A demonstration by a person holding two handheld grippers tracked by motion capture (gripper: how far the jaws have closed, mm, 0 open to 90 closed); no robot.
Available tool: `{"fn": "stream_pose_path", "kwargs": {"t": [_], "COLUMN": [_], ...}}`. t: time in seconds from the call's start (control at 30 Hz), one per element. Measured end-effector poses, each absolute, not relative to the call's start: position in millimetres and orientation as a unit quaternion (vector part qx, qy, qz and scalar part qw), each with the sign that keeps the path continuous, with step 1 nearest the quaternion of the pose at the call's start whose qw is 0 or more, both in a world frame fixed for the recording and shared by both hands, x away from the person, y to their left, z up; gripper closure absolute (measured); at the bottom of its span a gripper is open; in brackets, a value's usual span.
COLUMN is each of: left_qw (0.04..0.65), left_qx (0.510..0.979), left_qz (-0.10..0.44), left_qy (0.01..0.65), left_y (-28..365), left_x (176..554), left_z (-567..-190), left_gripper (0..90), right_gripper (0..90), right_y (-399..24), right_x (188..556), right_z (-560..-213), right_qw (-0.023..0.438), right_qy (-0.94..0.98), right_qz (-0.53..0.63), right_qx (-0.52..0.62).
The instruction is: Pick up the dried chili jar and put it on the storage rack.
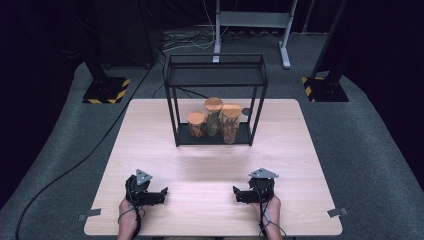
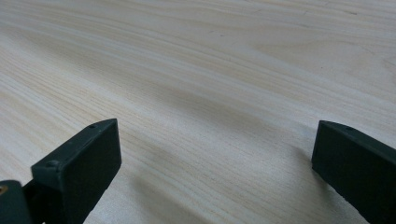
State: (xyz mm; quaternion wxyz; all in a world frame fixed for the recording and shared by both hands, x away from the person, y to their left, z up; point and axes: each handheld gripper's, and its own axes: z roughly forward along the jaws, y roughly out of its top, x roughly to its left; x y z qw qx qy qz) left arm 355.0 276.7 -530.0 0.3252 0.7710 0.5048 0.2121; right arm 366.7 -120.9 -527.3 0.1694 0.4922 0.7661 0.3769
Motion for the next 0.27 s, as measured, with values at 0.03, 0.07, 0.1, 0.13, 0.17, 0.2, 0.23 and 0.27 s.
{"fn": "stream_pose_path", "kwargs": {"t": [0.03,0.07,0.1,0.13,0.17,0.2,0.23,0.27], "left_qw": [0.325,0.325,0.325,0.325,0.325,0.325,0.325,0.325], "left_qx": [0.771,0.771,0.771,0.771,0.771,0.771,0.771,0.771], "left_qz": [0.212,0.212,0.212,0.212,0.212,0.213,0.213,0.213], "left_qy": [0.505,0.505,0.505,0.505,0.505,0.505,0.505,0.505], "left_y": [276.7,276.7,276.7,276.7,276.7,276.8,276.8,276.8], "left_x": [355.0,355.0,355.0,355.1,355.1,355.1,355.1,355.1], "left_z": [-530.0,-530.0,-529.9,-529.9,-529.9,-529.9,-529.9,-529.9], "left_gripper": [2.5,2.5,2.5,2.5,2.5,2.5,2.5,2.5], "right_gripper": [0.5,0.4,0.3,0.3,0.7,1.0,0.9,0.9], "right_y": [-121.1,-121.2,-121.0,-120.8,-120.0,-118.8,-117.3,-116.5], "right_x": [366.8,367.2,367.3,367.5,367.5,367.9,368.3,368.4], "right_z": [-527.3,-527.5,-527.5,-527.5,-527.4,-527.5,-527.6,-527.8], "right_qw": [0.168,0.167,0.167,0.168,0.170,0.176,0.182,0.187], "right_qy": [0.766,0.766,0.766,0.767,0.768,0.770,0.775,0.780], "right_qz": [0.378,0.377,0.377,0.376,0.372,0.366,0.359,0.351], "right_qx": [0.493,0.493,0.494,0.493,0.493,0.492,0.488,0.483]}}
